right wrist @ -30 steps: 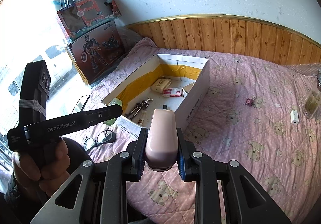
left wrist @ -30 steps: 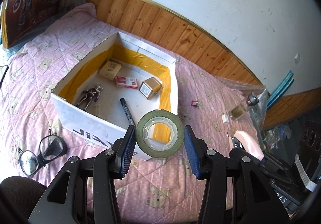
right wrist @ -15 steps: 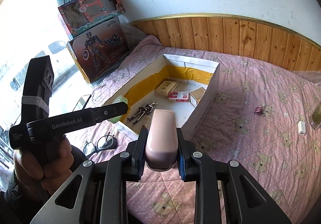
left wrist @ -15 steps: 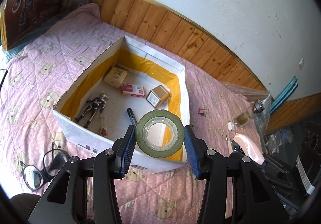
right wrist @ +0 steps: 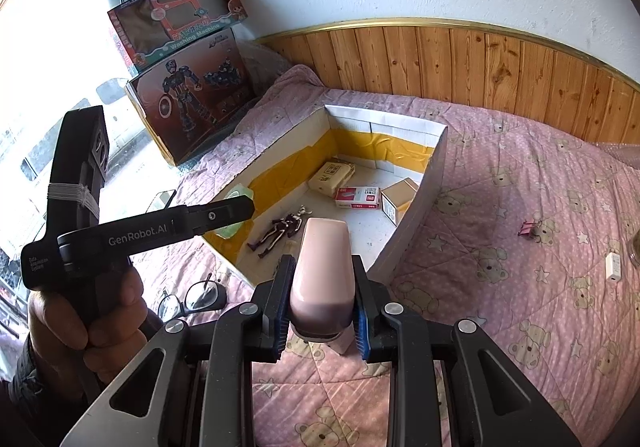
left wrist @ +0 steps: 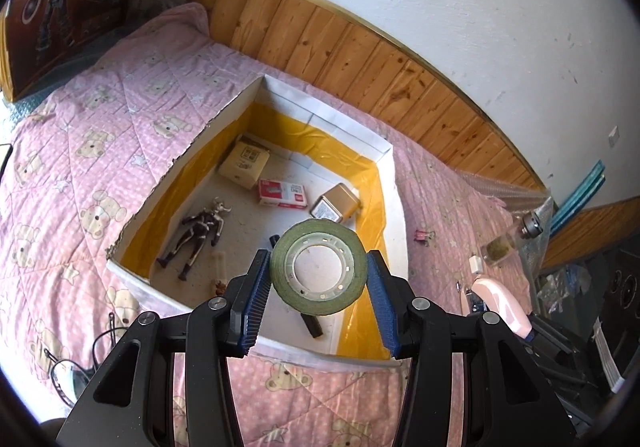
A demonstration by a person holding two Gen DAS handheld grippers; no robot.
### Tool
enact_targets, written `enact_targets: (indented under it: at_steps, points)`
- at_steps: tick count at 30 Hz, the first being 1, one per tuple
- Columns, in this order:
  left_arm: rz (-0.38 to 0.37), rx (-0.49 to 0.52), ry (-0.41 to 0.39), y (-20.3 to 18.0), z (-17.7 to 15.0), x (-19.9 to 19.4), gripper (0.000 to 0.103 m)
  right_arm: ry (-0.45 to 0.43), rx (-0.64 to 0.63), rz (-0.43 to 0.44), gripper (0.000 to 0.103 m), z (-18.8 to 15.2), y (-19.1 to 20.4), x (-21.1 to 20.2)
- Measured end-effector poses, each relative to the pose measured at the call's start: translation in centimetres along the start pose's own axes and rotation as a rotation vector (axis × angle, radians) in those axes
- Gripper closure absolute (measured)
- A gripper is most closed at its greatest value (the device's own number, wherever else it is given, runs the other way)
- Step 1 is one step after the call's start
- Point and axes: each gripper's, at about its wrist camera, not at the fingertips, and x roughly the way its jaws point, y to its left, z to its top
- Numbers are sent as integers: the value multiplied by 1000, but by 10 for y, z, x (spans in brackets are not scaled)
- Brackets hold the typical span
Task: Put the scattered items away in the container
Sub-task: 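Carry the tape roll and pink stapler over the white box with both tools, then lower and release the tape roll with the left tool while the right tool releases the stapler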
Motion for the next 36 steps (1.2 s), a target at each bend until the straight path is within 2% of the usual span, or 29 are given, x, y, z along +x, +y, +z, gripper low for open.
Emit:
enact_targets:
  at_steps: [21, 36]
  points:
    - [71, 36, 49, 5, 17, 35, 54, 42, -2, 26, 76, 21, -12, 44]
    - [120, 48, 119, 13, 23, 59, 54, 104, -60, 25, 76, 41, -14, 85]
